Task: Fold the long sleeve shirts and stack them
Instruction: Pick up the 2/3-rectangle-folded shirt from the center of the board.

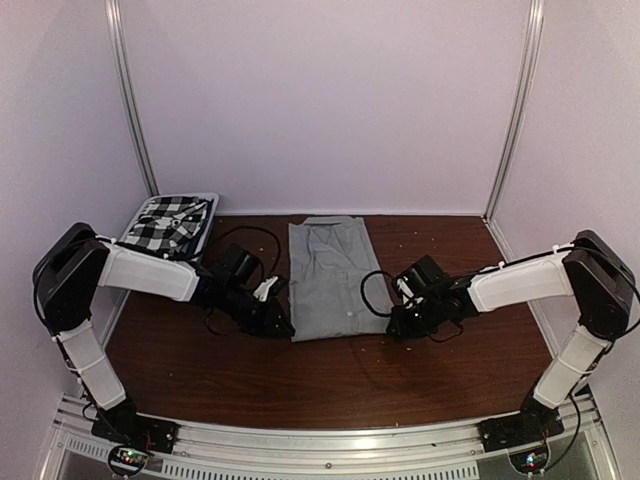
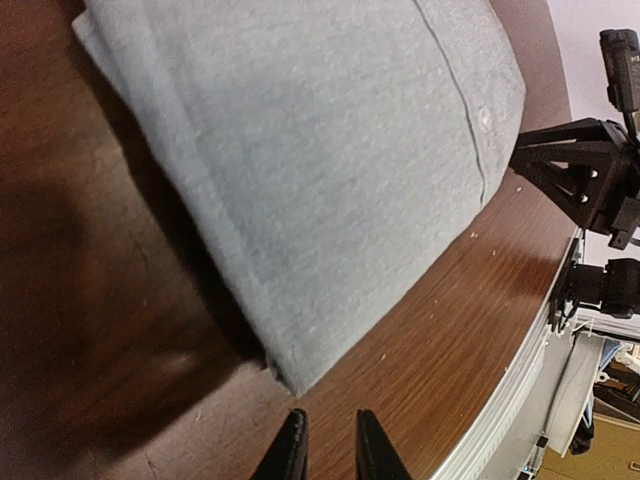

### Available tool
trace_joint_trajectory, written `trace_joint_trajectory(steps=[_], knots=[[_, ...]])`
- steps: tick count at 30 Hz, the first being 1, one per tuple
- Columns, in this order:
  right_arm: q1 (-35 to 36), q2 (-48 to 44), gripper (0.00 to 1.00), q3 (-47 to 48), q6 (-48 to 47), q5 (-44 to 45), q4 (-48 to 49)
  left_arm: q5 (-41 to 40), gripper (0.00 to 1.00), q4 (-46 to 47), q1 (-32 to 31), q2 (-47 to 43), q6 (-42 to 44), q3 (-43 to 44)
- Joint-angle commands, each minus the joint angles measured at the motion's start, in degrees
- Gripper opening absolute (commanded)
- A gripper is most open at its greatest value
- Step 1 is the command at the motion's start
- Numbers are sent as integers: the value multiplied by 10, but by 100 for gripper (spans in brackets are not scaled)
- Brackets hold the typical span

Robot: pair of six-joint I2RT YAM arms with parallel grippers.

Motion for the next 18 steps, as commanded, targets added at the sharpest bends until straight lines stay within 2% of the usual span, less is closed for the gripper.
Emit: trace_joint_trajectory(steps=[1,10,18], knots=[[0,-35,27,-18,15,16,-8,-3,18,19,2,-30,-7,-29],[-10,-55,31,-30,28,22,4,-10,23,29,-4,-34,-18,-50],[-27,-63,32,-57,37,-8,44,-10,28,60,-13,-16,-30,-48]])
